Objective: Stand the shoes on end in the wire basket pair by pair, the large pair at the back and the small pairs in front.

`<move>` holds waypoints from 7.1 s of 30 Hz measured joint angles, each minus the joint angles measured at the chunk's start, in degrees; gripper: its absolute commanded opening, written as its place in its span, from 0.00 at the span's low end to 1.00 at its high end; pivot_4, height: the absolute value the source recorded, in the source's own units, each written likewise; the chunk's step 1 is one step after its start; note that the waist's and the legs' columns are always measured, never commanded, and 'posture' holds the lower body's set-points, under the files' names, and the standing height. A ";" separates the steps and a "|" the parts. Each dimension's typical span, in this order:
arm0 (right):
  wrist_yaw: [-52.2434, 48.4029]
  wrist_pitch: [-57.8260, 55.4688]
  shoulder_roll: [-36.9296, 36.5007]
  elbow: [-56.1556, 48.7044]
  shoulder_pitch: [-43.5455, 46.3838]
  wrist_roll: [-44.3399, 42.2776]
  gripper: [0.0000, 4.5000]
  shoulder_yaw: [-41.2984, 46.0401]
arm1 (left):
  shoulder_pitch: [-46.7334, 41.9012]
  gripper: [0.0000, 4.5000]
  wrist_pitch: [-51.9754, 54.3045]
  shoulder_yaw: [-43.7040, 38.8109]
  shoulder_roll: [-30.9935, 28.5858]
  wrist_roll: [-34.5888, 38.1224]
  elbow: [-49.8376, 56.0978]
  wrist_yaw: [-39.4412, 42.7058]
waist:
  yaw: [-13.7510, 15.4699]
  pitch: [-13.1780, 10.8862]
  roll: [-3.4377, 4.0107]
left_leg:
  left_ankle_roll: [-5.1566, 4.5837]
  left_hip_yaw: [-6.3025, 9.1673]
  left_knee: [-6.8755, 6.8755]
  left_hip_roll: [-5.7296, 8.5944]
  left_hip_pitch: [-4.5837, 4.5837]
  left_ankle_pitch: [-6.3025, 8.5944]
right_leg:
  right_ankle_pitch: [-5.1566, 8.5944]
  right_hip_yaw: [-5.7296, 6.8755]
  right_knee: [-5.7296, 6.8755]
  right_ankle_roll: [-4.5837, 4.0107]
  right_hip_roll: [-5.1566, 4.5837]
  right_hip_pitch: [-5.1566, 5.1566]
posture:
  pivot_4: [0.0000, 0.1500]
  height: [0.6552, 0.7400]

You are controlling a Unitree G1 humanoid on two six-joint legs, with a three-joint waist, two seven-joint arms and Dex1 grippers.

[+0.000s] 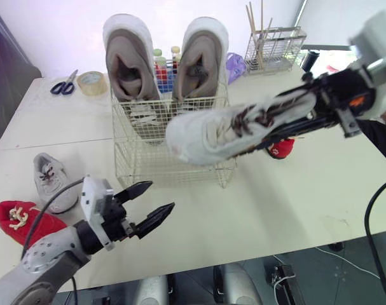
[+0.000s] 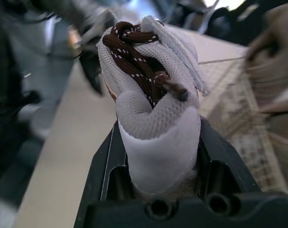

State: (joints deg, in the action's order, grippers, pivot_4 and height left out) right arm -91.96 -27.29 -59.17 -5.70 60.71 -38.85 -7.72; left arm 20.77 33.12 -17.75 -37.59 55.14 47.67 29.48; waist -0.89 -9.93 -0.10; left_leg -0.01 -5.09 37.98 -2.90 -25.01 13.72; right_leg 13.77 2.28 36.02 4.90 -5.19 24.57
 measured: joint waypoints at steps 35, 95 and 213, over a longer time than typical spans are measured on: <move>-0.44 31.55 2.61 4.64 12.85 -1.83 0.25 -29.71 | -28.73 1.00 13.70 5.32 -22.09 28.20 -12.04 15.91 | 0.25 -0.31 0.09 | 0.13 -0.29 0.00 -0.01 -0.31 -0.08 | -0.03 -0.02 0.17 0.02 0.34 0.39 | 1.00 1.00; 69.40 -29.10 30.64 -11.96 -21.99 -52.27 0.45 9.97 | -25.69 0.21 4.92 5.29 5.32 32.27 -10.55 -5.39 | 1.53 -0.18 -0.13 | 0.04 0.21 0.20 0.02 -0.11 -0.09 | -0.07 0.03 0.19 -0.01 0.46 -0.13 | 1.00 1.00; 13.26 -21.07 20.81 -7.44 -7.03 -2.43 0.98 -5.31 | -14.20 1.00 25.27 -29.02 -36.20 11.06 -77.24 17.45 | 0.10 -0.10 -0.40 | 0.31 -0.73 -0.68 0.05 -0.32 -0.04 | -0.10 0.19 0.11 -0.11 -0.17 0.96 | 1.00 1.00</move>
State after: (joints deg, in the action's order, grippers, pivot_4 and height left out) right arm -78.69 -48.35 -38.36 -13.15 53.68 -41.28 -13.02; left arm 6.57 58.39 -46.77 -73.78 66.20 -29.57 46.93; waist -0.80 -10.03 -0.50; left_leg 0.30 -5.83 37.30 -2.85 -25.33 13.68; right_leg 13.67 2.47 36.13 4.79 -5.36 25.53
